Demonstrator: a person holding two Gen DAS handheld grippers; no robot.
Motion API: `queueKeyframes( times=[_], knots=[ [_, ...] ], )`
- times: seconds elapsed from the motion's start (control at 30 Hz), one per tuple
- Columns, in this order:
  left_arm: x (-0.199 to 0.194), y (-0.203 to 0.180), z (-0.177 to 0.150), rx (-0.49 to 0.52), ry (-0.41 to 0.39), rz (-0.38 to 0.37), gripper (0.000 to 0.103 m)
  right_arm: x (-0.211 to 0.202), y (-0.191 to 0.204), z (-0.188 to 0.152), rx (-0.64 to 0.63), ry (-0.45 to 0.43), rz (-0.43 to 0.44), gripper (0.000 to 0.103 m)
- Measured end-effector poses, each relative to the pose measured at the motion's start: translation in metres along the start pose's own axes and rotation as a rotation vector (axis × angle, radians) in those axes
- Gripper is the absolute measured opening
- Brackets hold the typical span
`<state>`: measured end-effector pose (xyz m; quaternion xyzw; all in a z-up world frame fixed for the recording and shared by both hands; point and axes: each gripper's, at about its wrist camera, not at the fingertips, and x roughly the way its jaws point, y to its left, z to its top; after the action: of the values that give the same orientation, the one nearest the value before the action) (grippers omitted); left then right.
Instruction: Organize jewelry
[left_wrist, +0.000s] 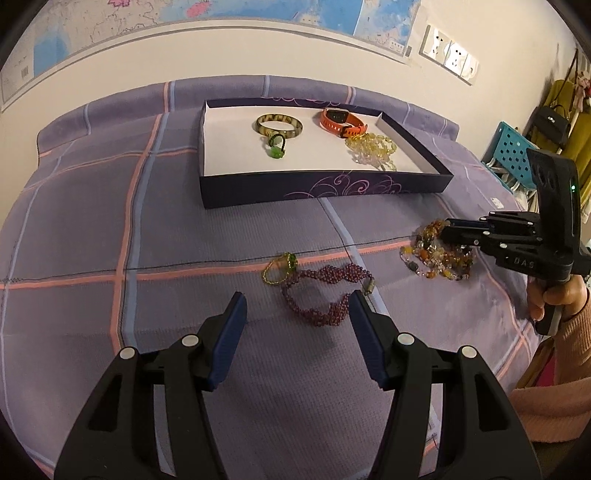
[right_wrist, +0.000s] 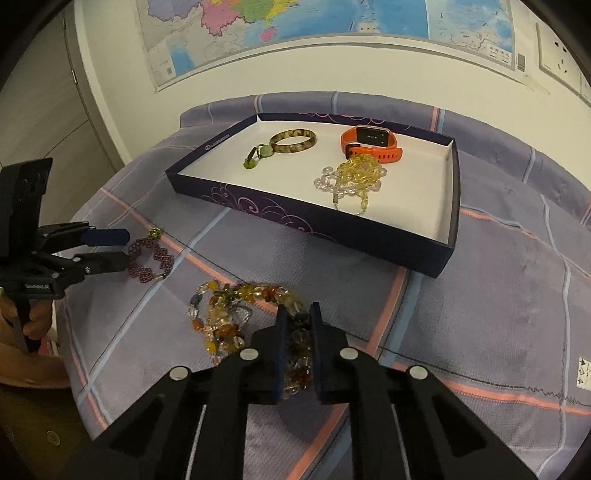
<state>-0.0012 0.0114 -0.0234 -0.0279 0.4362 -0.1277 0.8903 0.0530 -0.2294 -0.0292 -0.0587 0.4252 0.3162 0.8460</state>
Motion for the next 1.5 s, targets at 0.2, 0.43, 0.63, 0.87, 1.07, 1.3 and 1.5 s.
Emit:
queueKeyframes(
  times=[0.2, 0.43, 0.63, 0.87, 1.07, 1.3, 1.5],
  knots=[
    [0.0, -0.001, -0.002, 0.008, 0.006, -0.006, 0.057, -0.017, -0.002, -0.002, 0.034, -0.04, 0.046, 0.01],
    [0.004, -0.005, -0.001, 0.019, 0.019, -0.026, 0.054, -0.046, 0.004, 0.004, 0.039, -0.11, 0.091, 0.009],
    [0.009, -0.01, 0.0, 0.028, 0.021, -0.014, 0.05, -0.054, 0.008, 0.005, 0.043, -0.132, 0.107, 0.009],
    [0.009, -0.013, -0.002, 0.047, 0.025, 0.007, 0.04, -0.058, 0.01, 0.004, 0.054, -0.143, 0.115, 0.009],
    [0.009, -0.012, -0.002, 0.04, 0.028, -0.006, 0.019, -0.058, 0.013, 0.005, 0.045, -0.145, 0.114, 0.009],
    [0.008, -0.01, -0.003, 0.033, 0.03, -0.027, 0.012, -0.058, 0.013, 0.004, 0.052, -0.147, 0.118, 0.009],
    [0.005, -0.012, -0.002, 0.033, 0.022, -0.034, 0.01, -0.06, 0.013, 0.005, 0.058, -0.16, 0.117, 0.009]
  ],
)
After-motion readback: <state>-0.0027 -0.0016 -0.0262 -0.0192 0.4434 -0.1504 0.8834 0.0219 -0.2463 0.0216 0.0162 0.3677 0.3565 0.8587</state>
